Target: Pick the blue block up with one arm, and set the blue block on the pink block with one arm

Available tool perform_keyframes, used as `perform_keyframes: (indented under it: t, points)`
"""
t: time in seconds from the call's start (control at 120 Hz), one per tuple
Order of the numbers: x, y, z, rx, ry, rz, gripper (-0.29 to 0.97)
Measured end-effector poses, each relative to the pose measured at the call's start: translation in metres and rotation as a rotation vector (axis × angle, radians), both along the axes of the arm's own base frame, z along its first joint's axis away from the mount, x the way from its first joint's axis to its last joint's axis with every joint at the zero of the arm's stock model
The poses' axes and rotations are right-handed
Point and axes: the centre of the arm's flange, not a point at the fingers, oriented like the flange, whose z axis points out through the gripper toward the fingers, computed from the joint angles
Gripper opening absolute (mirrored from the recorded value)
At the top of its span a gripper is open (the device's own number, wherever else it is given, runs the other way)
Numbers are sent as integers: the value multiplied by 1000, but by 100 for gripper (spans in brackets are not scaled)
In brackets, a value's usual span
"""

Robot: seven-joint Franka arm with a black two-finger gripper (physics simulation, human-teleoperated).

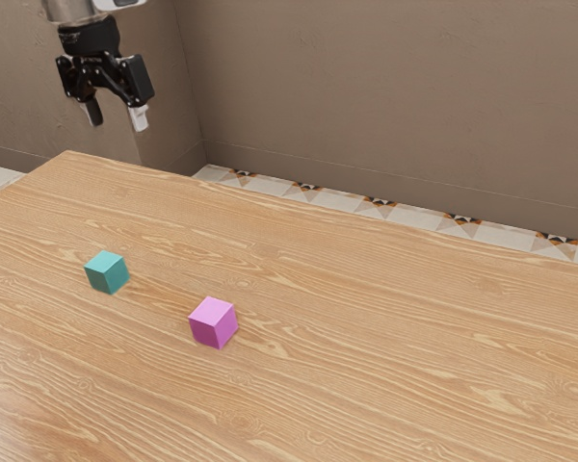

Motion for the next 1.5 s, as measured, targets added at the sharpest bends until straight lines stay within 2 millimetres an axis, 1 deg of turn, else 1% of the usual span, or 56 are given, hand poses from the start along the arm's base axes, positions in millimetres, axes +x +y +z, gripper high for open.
perform_keyframes:
  t: [0.075, 0.133, 0.15, 0.192, 0.217, 0.242, 0.275, 0.308, 0.342, 0.392, 0.475, 0.533, 0.583, 0.642, 0.7, 0.775, 0.858, 1.017, 1.108, 1.158, 1.275, 1.342, 1.5]
  points:
    - [5, 18, -3, 5, -17, 32, 66]
    - [18, 35, -21, 17, 1, 60, 66]
    - [21, 39, -29, 19, 11, 67, 66]
    - [19, 49, -67, 21, 58, 84, 65]
    - [13, 55, -90, 24, 79, 93, 65]
    - [2, 60, -110, 27, 88, 102, 65]
    - [-14, 68, -129, 33, 84, 118, 65]
    - [-38, 77, -151, 44, 70, 137, 64]
    - [-57, 87, -170, 57, 46, 155, 64]
    - [-78, 110, -203, 72, 5, 195, 64]
    - [-96, 140, -250, 96, -78, 240, 64]
    - [-97, 161, -283, 107, -136, 265, 64]
    - [-97, 179, -298, 126, -197, 276, 64]
    - [-102, 198, -316, 150, -249, 289, 64]
    - [-104, 213, -328, 176, -296, 287, 64]
    - [-98, 221, -345, 203, -342, 263, 64]
    - [-90, 223, -365, 220, -375, 234, 64]
    - [-80, 222, -385, 242, -429, 194, 64]
    - [-74, 226, -400, 240, -441, 193, 64]
    - [-73, 229, -403, 243, -453, 192, 64]
    - [-75, 239, -405, 261, -478, 197, 64]
    - [-72, 243, -408, 266, -487, 191, 64]
    - [-58, 232, -420, 266, -511, 144, 64]
